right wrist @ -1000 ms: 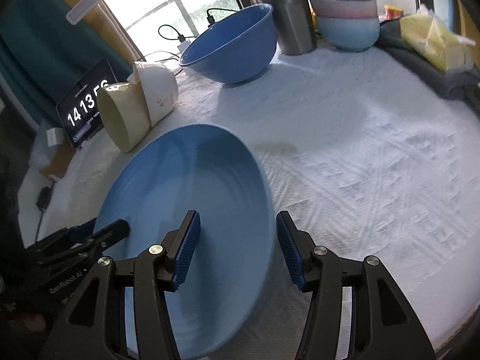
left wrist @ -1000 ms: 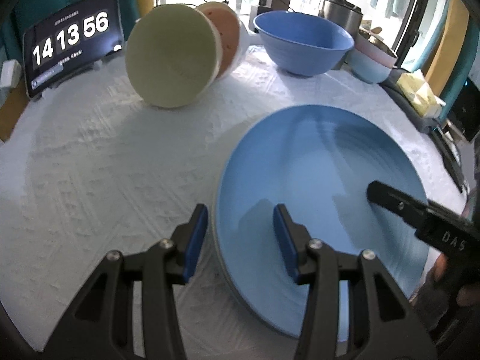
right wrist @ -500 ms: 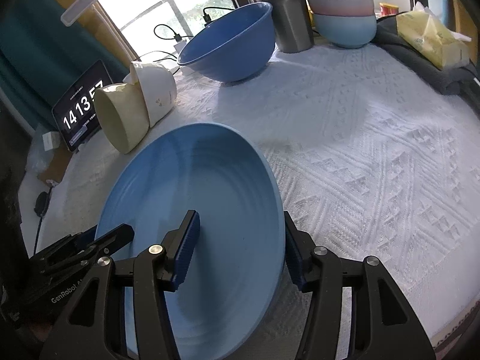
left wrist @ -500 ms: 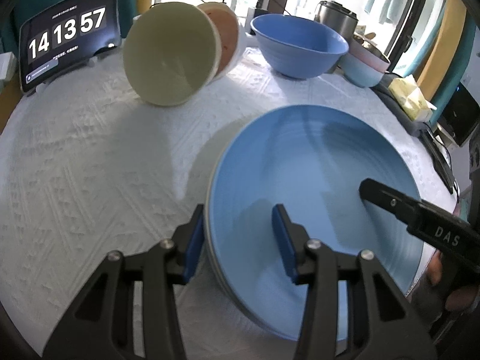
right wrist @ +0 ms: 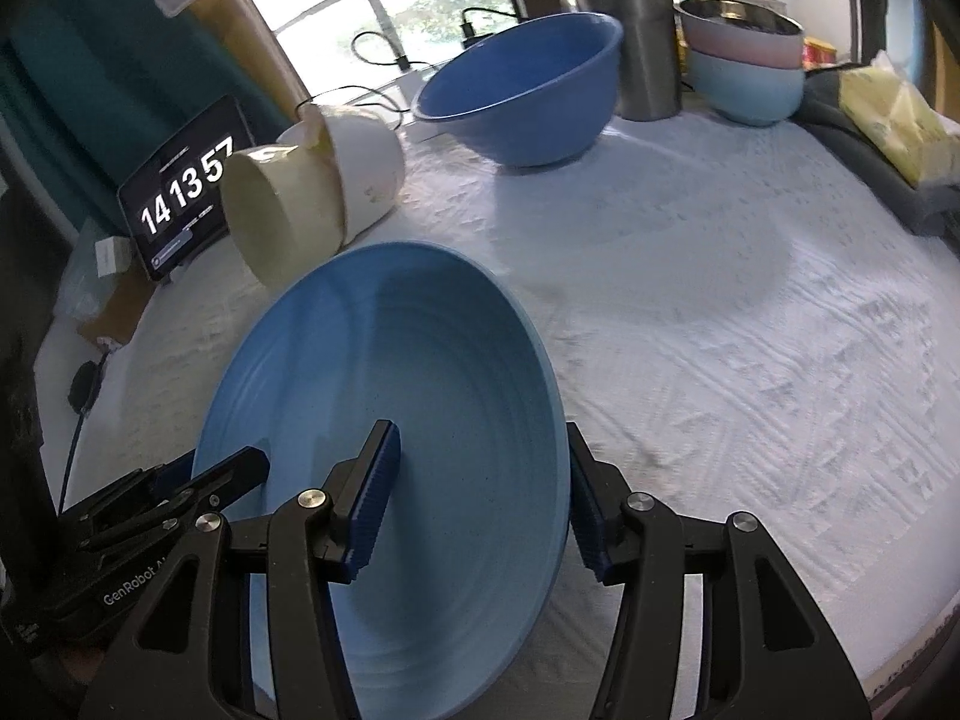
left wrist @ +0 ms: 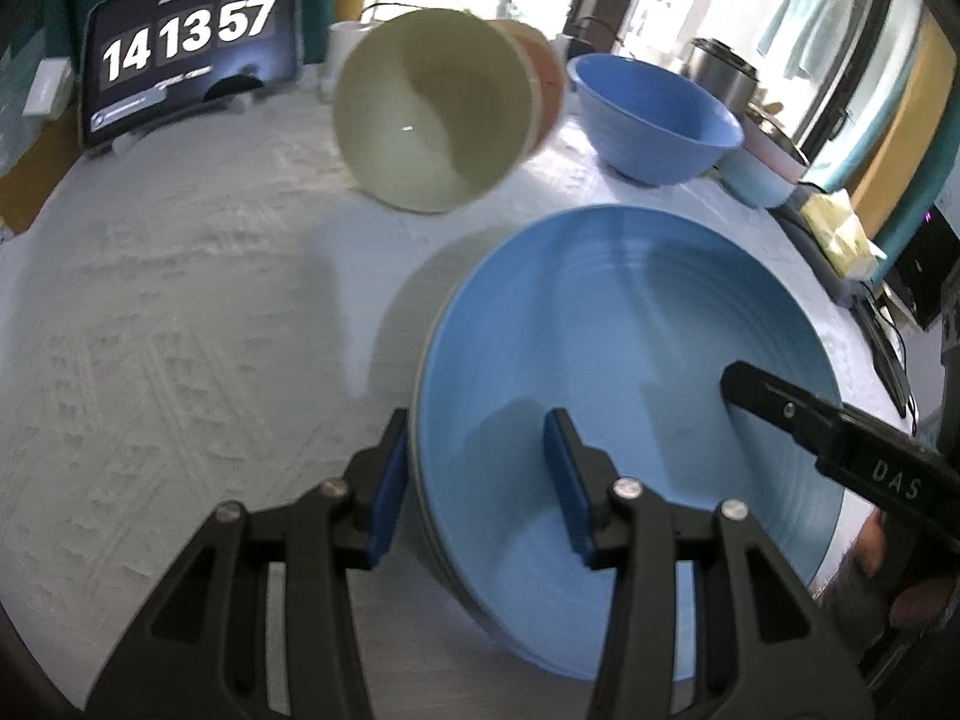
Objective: Organize plates and bowls
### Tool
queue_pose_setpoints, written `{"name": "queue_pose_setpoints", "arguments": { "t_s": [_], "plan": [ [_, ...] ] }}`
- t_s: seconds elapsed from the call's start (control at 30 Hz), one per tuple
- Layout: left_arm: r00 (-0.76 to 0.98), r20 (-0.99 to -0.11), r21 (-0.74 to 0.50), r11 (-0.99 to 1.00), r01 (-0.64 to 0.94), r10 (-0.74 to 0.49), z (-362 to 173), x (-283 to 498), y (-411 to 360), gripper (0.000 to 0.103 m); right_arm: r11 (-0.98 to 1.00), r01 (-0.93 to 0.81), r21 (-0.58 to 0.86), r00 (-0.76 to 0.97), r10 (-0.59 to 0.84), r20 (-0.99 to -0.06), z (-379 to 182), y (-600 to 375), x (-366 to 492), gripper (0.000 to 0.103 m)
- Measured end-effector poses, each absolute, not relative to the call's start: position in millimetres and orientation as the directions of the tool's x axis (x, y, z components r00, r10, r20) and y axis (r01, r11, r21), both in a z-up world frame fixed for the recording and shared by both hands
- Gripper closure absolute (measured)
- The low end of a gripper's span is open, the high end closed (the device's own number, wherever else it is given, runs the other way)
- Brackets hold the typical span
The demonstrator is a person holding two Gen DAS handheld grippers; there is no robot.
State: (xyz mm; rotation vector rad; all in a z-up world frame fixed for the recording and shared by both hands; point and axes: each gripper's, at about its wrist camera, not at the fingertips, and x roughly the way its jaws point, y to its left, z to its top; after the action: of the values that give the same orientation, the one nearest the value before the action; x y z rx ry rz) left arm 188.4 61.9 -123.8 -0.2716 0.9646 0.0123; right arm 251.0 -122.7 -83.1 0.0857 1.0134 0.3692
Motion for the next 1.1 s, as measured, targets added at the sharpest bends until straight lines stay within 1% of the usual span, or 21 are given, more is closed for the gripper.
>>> {"name": "queue_pose_setpoints", "arguments": {
  "t_s": [0.57, 1.1],
  "plan": [
    [0.587, -0.809, -0.227, 0.94, -0.254, -0.036, -123.6, 175.0, 133.6, 0.058, 0.898, -0.365, 0.245, 0.415, 0.393, -0.821, -89.1, -49.5, 258.2, 0.047],
    [0.575, -0.817, -0.188, 0.924, -0.332, 0.04, -128.6, 179.9, 172.9, 0.058, 0.864, -0.425, 0.272, 0.364, 0.438, -0.822, -102.4, -0.8, 283.7, 0.047]
  ]
}}
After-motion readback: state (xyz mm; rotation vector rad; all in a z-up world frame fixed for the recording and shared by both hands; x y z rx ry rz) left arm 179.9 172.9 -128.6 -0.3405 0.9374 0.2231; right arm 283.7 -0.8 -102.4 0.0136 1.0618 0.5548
